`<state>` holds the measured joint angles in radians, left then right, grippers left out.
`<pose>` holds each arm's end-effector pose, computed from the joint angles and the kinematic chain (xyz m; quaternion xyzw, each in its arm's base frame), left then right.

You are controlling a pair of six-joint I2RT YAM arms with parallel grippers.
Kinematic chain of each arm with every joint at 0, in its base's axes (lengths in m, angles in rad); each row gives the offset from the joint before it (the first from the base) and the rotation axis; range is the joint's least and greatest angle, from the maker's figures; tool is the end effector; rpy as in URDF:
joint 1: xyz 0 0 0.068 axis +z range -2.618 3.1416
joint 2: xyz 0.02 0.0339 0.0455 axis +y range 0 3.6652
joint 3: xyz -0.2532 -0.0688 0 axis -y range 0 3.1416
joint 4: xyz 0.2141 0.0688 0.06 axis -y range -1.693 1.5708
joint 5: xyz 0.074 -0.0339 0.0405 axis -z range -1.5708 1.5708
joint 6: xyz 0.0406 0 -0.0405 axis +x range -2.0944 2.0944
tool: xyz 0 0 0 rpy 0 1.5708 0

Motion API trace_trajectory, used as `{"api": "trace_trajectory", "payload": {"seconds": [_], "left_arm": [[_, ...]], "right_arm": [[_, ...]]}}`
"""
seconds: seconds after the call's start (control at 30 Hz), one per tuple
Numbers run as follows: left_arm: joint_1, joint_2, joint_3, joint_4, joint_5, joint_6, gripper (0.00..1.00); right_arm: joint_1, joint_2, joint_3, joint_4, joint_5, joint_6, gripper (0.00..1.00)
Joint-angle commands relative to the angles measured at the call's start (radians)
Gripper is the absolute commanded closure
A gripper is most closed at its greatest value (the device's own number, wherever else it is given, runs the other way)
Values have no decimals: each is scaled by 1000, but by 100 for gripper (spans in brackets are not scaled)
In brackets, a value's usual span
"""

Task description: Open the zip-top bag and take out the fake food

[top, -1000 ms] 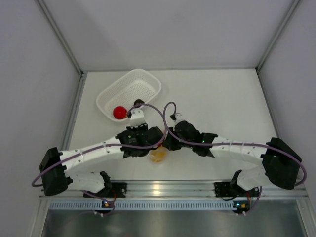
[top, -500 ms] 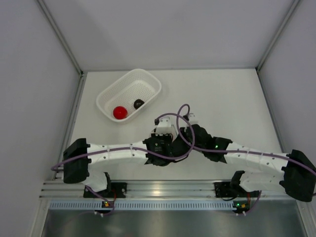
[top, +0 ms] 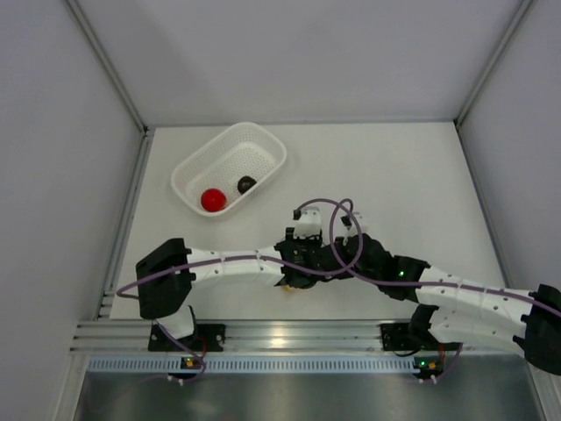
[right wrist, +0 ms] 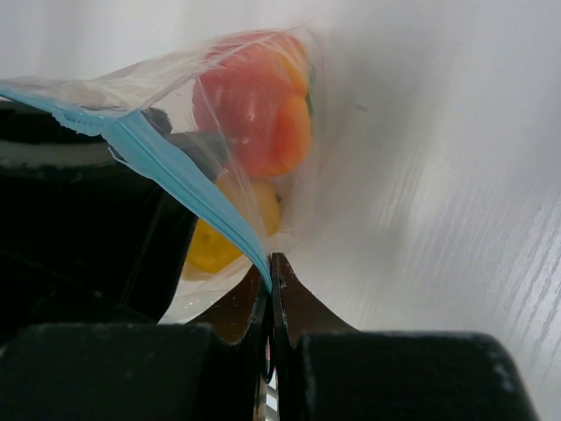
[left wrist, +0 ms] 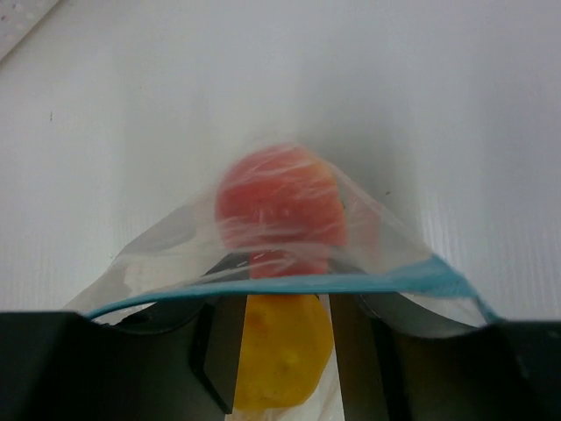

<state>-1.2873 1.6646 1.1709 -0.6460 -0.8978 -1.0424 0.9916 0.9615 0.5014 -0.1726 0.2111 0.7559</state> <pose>0.1150 -0.2812 0.2267 0.0154 0.8848 -0.0096 0.4656 0.1085 0.1504 0.2126 -0.0570 0.8865 0.2843 0.3606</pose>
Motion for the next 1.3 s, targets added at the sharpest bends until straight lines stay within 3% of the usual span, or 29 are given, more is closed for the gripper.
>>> {"api": "trace_trajectory", "payload": {"seconds": [0.0,0.27,0.4,0.5,0.87,0.97,1.0,1.07,1.1,1.27], "left_arm": [[37,46,47,63,4,41,53],[105,84,26,120,2,67,45],[137,84,-25,210,54,97,34],[163,95,-57,266,100,108,31],[171,147,-97,267,186,52,14],[164,127,-106,267,189,48,34],[161,107,-105,267,191,48,50],[155,86,-105,267,191,53,60],[152,58,-103,267,194,56,72],[131,-35,-99,267,201,81,77]], "right_arm": [[-7,-26,0,33,-24,-3,100],[-7,3,-8,87,-88,-1,100],[-5,26,-6,104,-104,-7,100],[-4,40,-9,116,-105,-7,100],[-4,80,-15,130,-84,-15,100],[-4,86,-15,131,-75,-15,100],[-4,89,-12,131,-72,-16,100],[-4,91,-8,128,-58,-20,100],[-4,92,2,118,-52,-21,100],[-4,103,43,71,0,-32,100]]}}
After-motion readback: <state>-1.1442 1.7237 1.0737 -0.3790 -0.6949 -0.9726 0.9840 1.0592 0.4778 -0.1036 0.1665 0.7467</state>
